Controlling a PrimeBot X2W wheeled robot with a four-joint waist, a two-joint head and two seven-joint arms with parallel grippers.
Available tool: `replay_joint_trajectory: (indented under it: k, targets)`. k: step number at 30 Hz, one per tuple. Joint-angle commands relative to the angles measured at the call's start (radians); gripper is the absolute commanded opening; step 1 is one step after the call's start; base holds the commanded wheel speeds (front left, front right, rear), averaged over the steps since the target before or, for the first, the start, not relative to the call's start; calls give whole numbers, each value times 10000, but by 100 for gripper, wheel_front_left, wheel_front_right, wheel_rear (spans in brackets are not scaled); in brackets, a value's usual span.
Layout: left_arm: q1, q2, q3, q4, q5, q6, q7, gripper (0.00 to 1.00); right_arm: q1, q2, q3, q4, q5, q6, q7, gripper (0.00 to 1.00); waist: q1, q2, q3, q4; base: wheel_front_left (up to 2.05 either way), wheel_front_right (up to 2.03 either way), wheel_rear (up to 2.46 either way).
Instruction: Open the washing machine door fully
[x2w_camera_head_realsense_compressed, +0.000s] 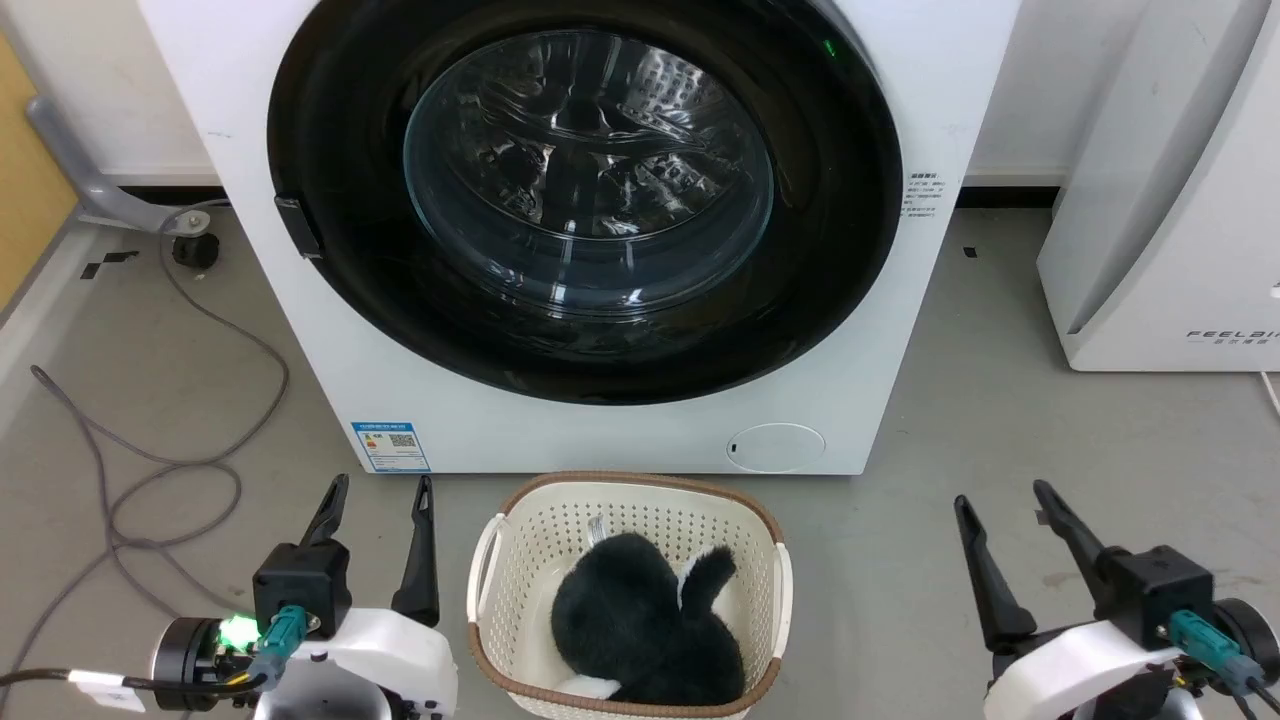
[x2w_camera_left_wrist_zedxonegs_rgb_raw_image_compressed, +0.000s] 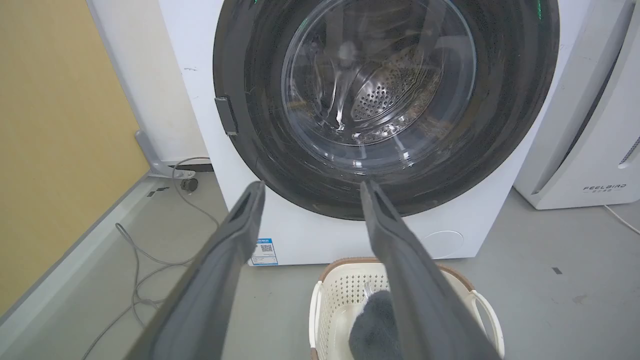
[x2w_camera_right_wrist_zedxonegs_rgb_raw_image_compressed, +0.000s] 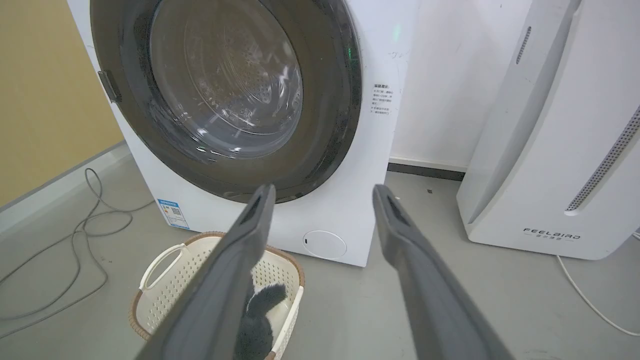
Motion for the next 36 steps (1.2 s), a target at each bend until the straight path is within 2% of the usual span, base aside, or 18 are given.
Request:
replay_joint_trajectory:
  k: [1, 5, 7, 8, 15, 26, 27, 36]
  targets:
    - [-31, 1, -41, 32, -59, 88, -130, 100, -43, 3, -81, -59, 216, 1, -140, 100, 0, 0, 2, 2, 0, 0, 0]
    - [-39, 1, -71, 43, -80, 129, -213, 100, -72, 3, -144, -110, 472, 1, -224, 100, 0, 0, 4, 4, 0, 0, 0]
    - [-43, 1, -87, 48, -91, 149, -255, 100, -89, 3, -176, -146, 594, 1, -265, 16, 0, 0, 5, 6, 0, 0, 0]
    - [-45, 1, -95, 51, -97, 159, -276, 100, -96, 3, -189, -163, 660, 1, -286, 0, 0, 0, 6, 7, 0, 0, 0]
    - [-62, 1, -149, 75, -137, 227, -423, 100, -126, 3, -211, -162, 1482, 2, -432, 0, 0, 0, 6, 19, 0, 0, 0]
    - [-70, 2, -223, 93, -200, 324, -652, 100, -195, 4, -126, 22, 4457, 2, -660, 0, 0, 0, 8, 36, 0, 0, 0]
    - [-70, 2, -223, 93, -200, 324, -652, 100, -195, 4, -126, 22, 4457, 2, -660, 0, 0, 0, 8, 36, 0, 0, 0]
    - [-116, 2, -306, 107, -252, 412, -861, 100, -366, 5, -41, 291, 7183, 3, -769, 0, 0, 0, 56, 80, 0, 0, 0]
